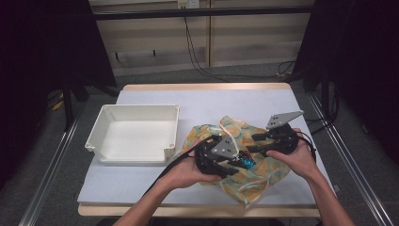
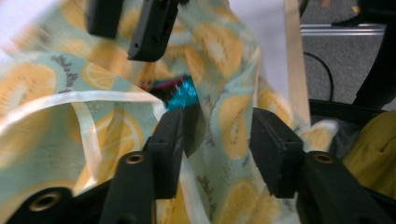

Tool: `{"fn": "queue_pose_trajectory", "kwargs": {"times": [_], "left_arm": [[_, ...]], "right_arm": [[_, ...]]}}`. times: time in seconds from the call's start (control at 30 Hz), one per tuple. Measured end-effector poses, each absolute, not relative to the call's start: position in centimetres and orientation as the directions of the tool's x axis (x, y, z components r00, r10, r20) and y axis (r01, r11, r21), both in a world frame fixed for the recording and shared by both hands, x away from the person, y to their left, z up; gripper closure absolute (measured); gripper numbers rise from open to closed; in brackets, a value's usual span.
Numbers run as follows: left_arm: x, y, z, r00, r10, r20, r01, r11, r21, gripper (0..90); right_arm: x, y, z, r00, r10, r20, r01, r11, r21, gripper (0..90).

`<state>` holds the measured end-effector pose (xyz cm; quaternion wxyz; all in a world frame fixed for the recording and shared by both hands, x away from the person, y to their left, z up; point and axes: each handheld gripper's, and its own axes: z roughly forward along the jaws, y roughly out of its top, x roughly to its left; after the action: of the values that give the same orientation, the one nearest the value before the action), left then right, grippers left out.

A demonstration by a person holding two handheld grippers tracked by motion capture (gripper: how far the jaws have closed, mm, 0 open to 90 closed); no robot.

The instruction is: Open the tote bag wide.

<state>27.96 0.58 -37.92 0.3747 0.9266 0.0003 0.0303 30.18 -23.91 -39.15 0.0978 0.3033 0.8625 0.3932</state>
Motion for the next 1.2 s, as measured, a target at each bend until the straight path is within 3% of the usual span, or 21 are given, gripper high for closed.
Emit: {"fn": "queue_pose_trajectory", "kwargs": {"times": [0.27, 0.3, 0.37, 0.4, 0.43, 0.47, 0.6, 0.8, 1.2], "left_arm": [[28.5, -0.6, -41.4, 0.998, 0.033, 0.046, -0.004, -0.771, 0.637, 45.6], [28.3, -0.8, -41.7, 0.998, 0.026, 0.059, -0.016, -0.785, 0.62, 47.2], [28.2, -0.8, -41.8, 0.998, 0.018, 0.067, -0.027, -0.786, 0.618, 65.0], [27.9, -0.8, -42.0, 0.998, 0.005, 0.062, -0.036, -0.77, 0.637, 73.1], [27.9, -0.8, -42.0, 0.998, 0.005, 0.062, -0.036, -0.77, 0.637, 81.2], [27.5, -0.7, -42.0, 0.998, -0.016, 0.055, -0.047, -0.76, 0.648, 86.3], [26.9, -0.5, -41.8, 0.998, -0.048, 0.034, -0.059, -0.743, 0.667, 90.0], [24.8, -0.2, -41.6, 0.993, -0.12, 0.002, -0.088, -0.715, 0.694, 90.0], [22.6, -0.5, -43.2, 0.98, -0.191, -0.045, -0.107, -0.711, 0.696, 90.0]], "right_arm": [[31.4, -23.3, -41.2, -0.784, 0.619, 0.044, 0.473, 0.55, 0.689, 37.4], [31.7, -23.0, -41.8, -0.781, 0.624, 0.037, 0.479, 0.558, 0.678, 37.0], [31.9, -22.9, -42.1, -0.776, 0.629, 0.035, 0.484, 0.559, 0.673, 37.8], [32.1, -22.8, -42.5, -0.765, 0.643, 0.03, 0.497, 0.561, 0.662, 43.9], [32.1, -22.8, -42.5, -0.765, 0.643, 0.03, 0.497, 0.561, 0.662, 43.9], [32.4, -22.9, -42.6, -0.763, 0.645, 0.038, 0.499, 0.551, 0.669, 56.4], [33.3, -23.5, -42.6, -0.743, 0.665, 0.08, 0.523, 0.502, 0.689, 83.6], [35.4, -25.3, -42.5, -0.693, 0.705, 0.148, 0.569, 0.409, 0.714, 88.8], [38.4, -26.4, -42.8, -0.616, 0.777, 0.127, 0.602, 0.361, 0.712, 89.0]]}}
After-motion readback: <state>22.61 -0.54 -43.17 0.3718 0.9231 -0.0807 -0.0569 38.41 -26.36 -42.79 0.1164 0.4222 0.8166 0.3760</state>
